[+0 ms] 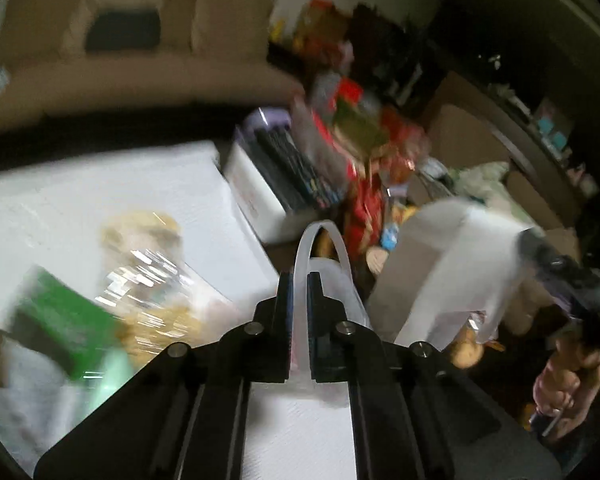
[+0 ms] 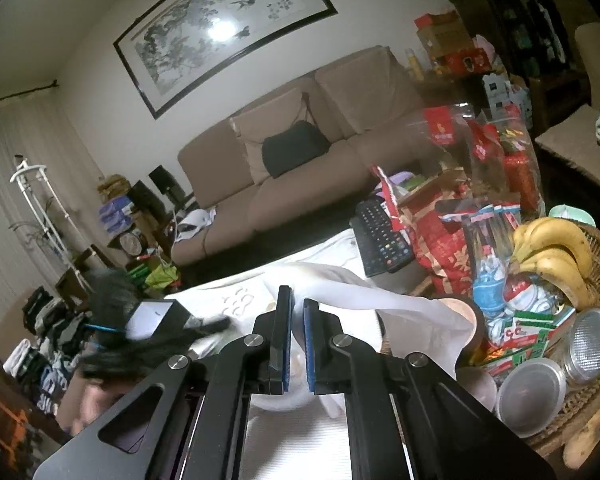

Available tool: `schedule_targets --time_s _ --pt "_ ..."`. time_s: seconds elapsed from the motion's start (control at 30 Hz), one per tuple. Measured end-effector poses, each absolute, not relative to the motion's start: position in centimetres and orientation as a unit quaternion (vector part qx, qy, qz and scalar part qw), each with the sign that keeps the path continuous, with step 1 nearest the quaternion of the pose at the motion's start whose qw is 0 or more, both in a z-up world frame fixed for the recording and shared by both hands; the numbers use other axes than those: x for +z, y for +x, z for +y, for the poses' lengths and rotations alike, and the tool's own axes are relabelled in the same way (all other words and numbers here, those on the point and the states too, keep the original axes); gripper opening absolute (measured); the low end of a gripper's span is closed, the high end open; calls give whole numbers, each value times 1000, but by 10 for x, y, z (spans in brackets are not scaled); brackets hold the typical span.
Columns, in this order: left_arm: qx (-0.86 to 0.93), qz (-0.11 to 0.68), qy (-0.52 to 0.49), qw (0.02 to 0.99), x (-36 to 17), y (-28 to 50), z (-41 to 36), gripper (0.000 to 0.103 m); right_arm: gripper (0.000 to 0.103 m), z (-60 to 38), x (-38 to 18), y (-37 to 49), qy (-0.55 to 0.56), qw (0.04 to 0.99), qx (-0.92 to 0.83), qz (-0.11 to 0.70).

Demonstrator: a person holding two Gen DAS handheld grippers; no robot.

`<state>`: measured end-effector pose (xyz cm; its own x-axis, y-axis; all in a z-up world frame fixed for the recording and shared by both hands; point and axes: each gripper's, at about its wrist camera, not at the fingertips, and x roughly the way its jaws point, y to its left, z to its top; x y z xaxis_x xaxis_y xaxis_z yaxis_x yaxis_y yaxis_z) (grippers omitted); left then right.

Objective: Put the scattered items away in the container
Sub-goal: 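Carry the clear cup by its handle into the white box with the left gripper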

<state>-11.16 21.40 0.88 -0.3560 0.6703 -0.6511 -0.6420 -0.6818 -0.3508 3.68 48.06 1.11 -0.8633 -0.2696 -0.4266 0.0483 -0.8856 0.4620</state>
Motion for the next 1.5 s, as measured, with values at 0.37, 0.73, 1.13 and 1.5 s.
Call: schedule_targets --time_s 0.37,0.73,1.13,1.5 --pt "948 115 -252 155 94 -31 114 6 5 412 21 27 258 125 -942 -175" --pt "970 36 -233 56 98 -33 -32 6 4 298 38 5 255 191 -939 -128" --pt "980 -29 -192 -28 120 -38 -163 6 4 120 69 -41 265 295 -918 -23" --pt "985 -9 -154 -75 142 -57 -209 6 4 35 91 -64 203 374 -904 -33"
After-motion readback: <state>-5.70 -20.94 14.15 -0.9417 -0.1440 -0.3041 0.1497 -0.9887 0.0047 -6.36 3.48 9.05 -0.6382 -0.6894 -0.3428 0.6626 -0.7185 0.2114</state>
